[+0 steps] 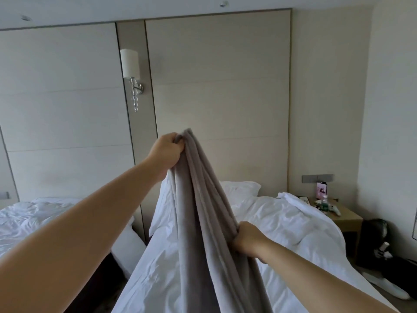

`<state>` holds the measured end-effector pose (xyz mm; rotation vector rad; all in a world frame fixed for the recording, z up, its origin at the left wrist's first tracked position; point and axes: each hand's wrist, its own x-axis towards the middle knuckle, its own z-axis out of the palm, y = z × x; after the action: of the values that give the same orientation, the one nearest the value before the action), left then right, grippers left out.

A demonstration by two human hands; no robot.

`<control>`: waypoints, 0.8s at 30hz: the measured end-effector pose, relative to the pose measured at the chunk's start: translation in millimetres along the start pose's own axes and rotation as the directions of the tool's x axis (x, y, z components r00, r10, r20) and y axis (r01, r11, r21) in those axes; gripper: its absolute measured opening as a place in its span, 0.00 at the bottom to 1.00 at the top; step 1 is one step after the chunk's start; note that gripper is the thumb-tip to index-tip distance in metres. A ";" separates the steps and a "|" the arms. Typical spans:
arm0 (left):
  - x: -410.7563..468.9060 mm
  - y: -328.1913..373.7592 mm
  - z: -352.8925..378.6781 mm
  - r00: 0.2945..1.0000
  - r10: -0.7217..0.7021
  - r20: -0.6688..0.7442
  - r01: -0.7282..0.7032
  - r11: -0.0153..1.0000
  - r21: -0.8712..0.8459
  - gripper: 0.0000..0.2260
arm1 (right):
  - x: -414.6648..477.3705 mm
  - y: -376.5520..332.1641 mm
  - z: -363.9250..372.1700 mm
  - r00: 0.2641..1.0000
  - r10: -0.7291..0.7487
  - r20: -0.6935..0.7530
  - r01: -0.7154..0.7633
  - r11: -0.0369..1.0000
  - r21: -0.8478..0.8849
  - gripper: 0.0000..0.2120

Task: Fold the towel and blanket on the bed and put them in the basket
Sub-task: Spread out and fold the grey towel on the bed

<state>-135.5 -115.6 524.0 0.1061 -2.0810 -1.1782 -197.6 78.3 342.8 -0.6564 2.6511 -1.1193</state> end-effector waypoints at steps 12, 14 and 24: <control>12.4 -88.3 -38.2 0.910 -0.270 -0.315 0.273 0.961 -0.036 0.15 | -21.6 167.2 -43.7 0.850 0.459 -0.257 -0.500 0.857 -0.123 0.08; 9.6 -110.3 -42.6 0.880 -0.334 -0.338 0.340 0.940 -0.045 0.13 | -24.8 162.9 -87.0 0.778 0.607 -0.164 -0.513 0.764 0.392 0.07; 7.8 -133.8 -15.8 0.877 -0.370 -0.306 0.341 0.929 -0.145 0.09 | -38.2 90.1 -229.5 0.876 0.350 -0.332 0.344 0.031 0.939 0.14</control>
<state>-167.1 -207.1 430.0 0.6275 -1.7534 -1.3595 -270.4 297.0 438.2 0.0419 1.1446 -2.9339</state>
